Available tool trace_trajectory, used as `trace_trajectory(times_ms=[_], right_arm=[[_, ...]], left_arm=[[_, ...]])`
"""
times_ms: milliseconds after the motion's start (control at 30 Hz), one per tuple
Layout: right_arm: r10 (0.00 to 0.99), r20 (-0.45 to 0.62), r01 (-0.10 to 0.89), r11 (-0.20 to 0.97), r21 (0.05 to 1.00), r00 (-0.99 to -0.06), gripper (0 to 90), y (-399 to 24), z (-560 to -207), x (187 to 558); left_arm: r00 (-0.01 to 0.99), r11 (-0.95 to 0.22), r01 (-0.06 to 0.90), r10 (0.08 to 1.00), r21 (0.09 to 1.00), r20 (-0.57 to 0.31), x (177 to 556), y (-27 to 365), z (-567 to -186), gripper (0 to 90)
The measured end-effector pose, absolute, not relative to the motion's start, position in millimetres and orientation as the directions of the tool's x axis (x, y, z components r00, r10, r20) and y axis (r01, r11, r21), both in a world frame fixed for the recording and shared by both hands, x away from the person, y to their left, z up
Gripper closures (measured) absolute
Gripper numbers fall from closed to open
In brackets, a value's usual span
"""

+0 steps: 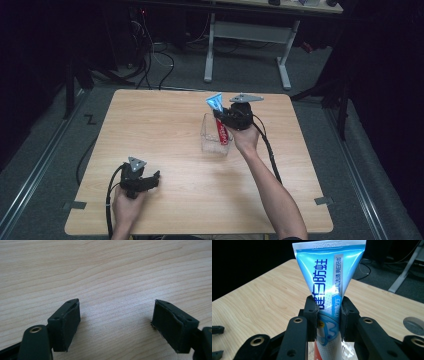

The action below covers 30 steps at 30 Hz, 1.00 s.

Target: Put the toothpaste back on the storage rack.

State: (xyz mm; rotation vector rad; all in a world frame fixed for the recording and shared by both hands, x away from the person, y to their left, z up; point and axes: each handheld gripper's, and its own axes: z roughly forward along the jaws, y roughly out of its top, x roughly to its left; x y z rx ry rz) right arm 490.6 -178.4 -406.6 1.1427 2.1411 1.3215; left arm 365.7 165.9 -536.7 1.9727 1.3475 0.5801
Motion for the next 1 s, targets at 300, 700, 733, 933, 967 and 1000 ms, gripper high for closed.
trace_trajectory(times_ms=[300, 700, 733, 933, 967, 1000], right_arm=[[0.8, 0.133, 0.469, 0.2, 0.86, -0.585, 71.6, -187.1, -419.9, 489.4], [0.803, 0.165, 0.503, 0.184, 0.845, -0.572, 71.4, -192.5, -433.0, 488.3], [0.803, 0.166, 0.502, 0.183, 0.845, -0.573, 71.4, -193.5, -433.3, 488.6], [0.802, 0.172, 0.508, 0.182, 0.842, -0.572, 71.0, -195.0, -432.8, 488.5], [0.803, 0.176, 0.511, 0.178, 0.841, -0.569, 70.9, -194.9, -432.8, 488.4], [0.804, 0.177, 0.512, 0.176, 0.841, -0.568, 70.9, -195.0, -432.9, 488.5]], left_arm=[[0.368, -0.243, 0.632, 0.93, 0.736, -0.01, 365.6, 166.0, -536.6, 22.8], [0.368, -0.243, 0.632, 0.93, 0.736, -0.009, 365.6, 165.9, -536.7, 22.7], [0.368, -0.243, 0.632, 0.93, 0.736, -0.009, 365.6, 165.9, -536.7, 22.8], [0.368, -0.243, 0.632, 0.93, 0.736, -0.009, 365.6, 165.9, -536.7, 22.8], [0.368, -0.243, 0.632, 0.93, 0.736, -0.009, 365.6, 165.9, -536.7, 22.8], [0.368, -0.243, 0.632, 0.93, 0.736, -0.009, 365.6, 165.9, -536.7, 22.7]])
